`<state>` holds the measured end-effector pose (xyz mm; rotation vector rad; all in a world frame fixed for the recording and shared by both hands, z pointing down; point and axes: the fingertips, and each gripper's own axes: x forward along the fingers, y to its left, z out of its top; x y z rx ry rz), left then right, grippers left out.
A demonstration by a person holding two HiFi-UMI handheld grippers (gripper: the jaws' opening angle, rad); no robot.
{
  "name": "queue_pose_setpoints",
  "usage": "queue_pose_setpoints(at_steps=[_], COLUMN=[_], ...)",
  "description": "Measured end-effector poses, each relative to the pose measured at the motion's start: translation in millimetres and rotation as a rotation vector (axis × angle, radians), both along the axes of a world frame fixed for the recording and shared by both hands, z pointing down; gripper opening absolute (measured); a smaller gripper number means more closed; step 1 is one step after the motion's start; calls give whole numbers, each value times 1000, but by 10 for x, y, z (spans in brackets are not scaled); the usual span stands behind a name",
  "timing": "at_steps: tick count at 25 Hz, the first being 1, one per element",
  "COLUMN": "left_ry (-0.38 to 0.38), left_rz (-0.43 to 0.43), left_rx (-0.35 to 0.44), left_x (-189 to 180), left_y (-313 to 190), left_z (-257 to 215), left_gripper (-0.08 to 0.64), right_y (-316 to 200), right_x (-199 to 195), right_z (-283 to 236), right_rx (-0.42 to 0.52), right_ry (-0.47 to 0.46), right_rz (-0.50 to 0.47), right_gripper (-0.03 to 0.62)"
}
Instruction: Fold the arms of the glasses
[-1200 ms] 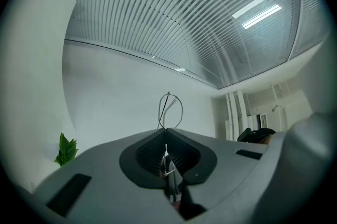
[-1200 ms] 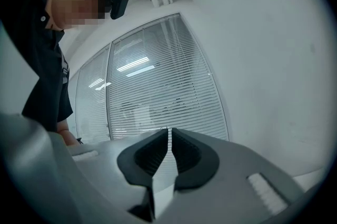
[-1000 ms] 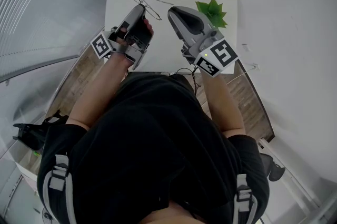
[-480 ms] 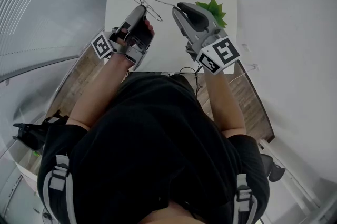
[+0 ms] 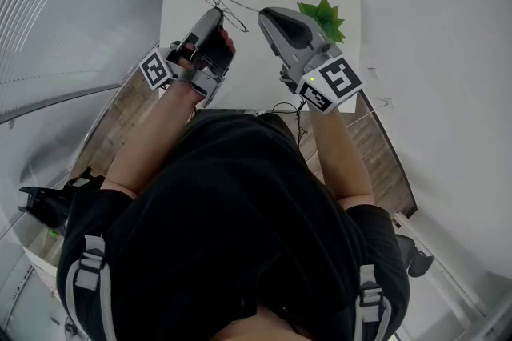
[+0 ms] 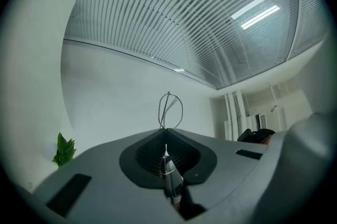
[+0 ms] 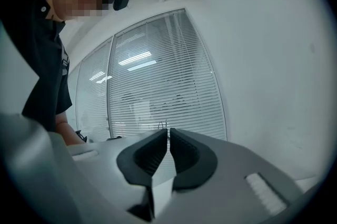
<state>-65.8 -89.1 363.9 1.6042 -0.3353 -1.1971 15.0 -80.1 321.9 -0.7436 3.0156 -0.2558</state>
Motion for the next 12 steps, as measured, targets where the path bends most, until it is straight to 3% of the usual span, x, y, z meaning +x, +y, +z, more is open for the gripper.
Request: queue_pose_setpoints(at_steps=[12], left_ry=[-7], left_rz=[-28], left_rx=[-4], left_x=[-21], left_y=[-2], left_z=[-12], left_gripper=[13], right_y=[254], right_x=[-147], right_z=[15], right_rx=[-29], right_ry=[-25], right_rz=[-101], right_gripper=[25])
